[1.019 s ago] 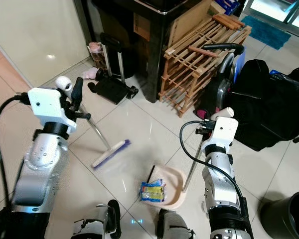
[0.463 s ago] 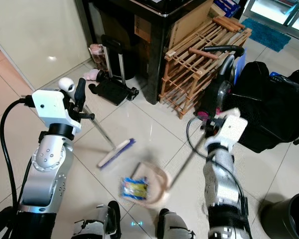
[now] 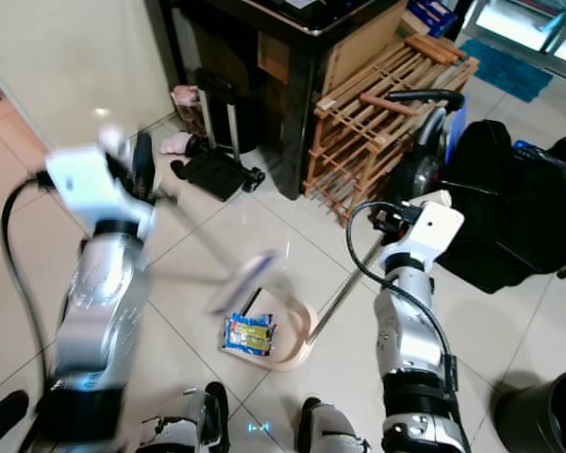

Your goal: Sweep floor

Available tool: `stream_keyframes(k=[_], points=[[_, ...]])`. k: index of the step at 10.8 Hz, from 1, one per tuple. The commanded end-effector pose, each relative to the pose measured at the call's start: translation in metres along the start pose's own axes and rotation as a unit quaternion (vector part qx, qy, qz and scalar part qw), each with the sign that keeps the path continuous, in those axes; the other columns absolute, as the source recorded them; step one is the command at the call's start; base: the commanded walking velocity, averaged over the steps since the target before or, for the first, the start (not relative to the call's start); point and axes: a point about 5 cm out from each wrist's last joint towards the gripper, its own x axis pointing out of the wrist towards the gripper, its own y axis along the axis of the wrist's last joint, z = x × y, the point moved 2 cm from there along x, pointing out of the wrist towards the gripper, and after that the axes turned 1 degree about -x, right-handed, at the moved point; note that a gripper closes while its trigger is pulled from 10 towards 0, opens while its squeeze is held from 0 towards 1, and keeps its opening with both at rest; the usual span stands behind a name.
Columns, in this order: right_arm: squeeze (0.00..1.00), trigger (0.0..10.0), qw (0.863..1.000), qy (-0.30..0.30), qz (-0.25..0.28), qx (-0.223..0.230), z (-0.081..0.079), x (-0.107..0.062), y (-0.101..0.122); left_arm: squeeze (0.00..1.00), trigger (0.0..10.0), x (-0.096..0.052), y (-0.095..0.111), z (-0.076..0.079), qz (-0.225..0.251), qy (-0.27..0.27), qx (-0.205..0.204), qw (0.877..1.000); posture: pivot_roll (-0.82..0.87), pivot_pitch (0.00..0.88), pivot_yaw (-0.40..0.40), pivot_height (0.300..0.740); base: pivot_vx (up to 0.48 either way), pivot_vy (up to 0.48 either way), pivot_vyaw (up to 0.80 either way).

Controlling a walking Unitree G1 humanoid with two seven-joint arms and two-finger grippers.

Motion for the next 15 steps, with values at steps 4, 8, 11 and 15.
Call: stream_keyframes(k=[4, 8, 11, 15], points=[[0.00, 10.0, 1.000, -0.009, 0.005, -0.004, -0.004, -0.001, -0.001, 0.00, 10.0, 0.013, 0.027, 0.007, 0.029, 0.039, -0.081, 0.996, 0.01, 0.156, 0.007, 0.740, 0.000, 0.000, 0.00], [0.00, 10.0, 0.999, -0.019, 0.028, 0.017, 0.005, 0.002, 0.022, 0.00, 10.0, 0.013, 0.040, -0.043, 0.053, 0.005, 0.128, 0.990, 0.02, 0.131, 0.010, 0.740, 0.000, 0.000, 0.00], [0.00, 10.0, 0.997, -0.041, 0.059, 0.042, 0.027, -0.001, 0.057, 0.00, 10.0, 0.013, 0.064, -0.095, 0.057, 0.017, 0.202, 0.978, 0.03, 0.092, 0.028, 0.740, 0.000, 0.000, 0.00], [0.00, 10.0, 0.999, -0.026, 0.040, 0.011, 0.020, -0.010, 0.083, 0.00, 10.0, -0.010, -0.011, -0.066, -0.116, -0.062, 0.164, 0.978, 0.00, 0.044, 0.061, 0.740, 0.000, 0.000, 0.00]])
